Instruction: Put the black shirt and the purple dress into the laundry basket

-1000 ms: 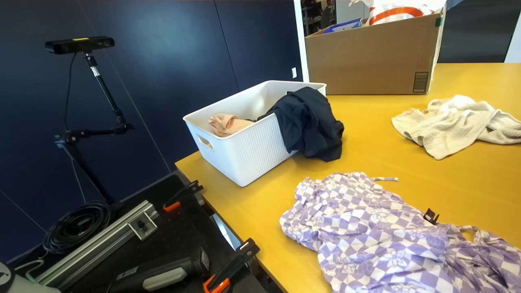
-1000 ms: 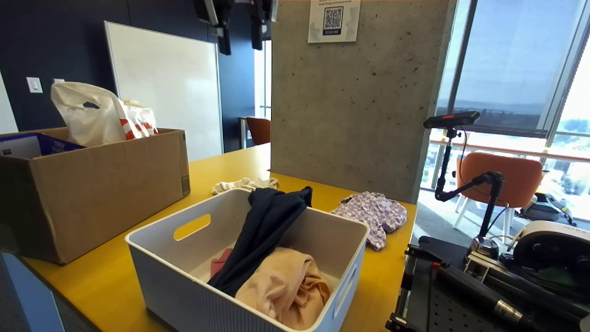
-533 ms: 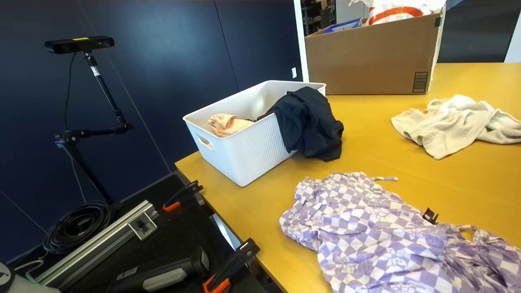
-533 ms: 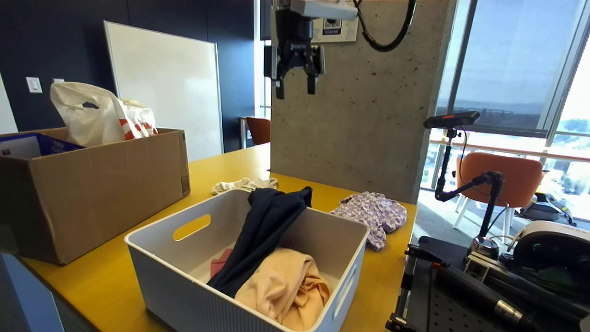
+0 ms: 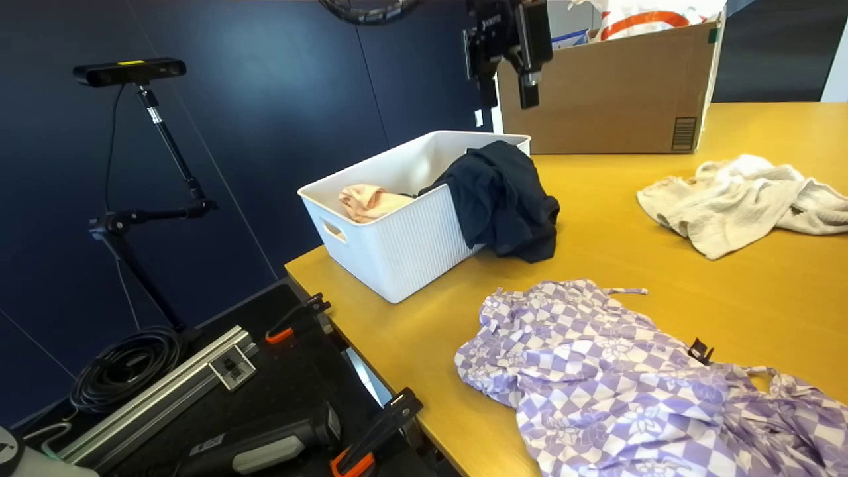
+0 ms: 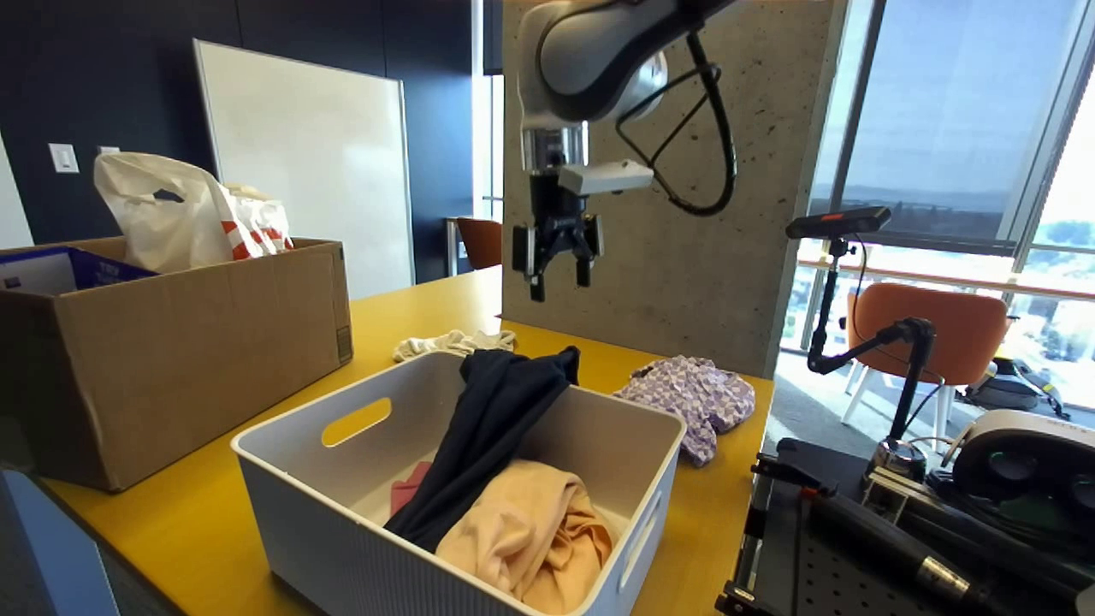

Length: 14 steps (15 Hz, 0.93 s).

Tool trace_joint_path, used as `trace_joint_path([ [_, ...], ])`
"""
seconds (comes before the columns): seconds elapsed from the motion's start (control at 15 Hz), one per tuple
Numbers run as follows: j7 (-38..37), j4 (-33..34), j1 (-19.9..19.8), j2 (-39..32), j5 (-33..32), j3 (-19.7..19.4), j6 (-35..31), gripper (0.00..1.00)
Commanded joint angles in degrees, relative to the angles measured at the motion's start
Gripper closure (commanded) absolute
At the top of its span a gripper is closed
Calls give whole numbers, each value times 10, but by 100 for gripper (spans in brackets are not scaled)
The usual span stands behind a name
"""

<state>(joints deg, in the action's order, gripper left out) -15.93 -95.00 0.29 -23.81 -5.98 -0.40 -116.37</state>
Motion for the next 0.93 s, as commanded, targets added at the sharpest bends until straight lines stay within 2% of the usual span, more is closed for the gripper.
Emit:
trace_joint_path([
  [0.0,-30,-22,21,-47,13,-4,-77,0],
  [0.2,-64,-51,34,-59,19,-10,-126,0],
  [0.47,-145,-169,49,10,8,-41,-241,0],
  [0.87,-197,-271,45,66,9,-68,-307,0],
])
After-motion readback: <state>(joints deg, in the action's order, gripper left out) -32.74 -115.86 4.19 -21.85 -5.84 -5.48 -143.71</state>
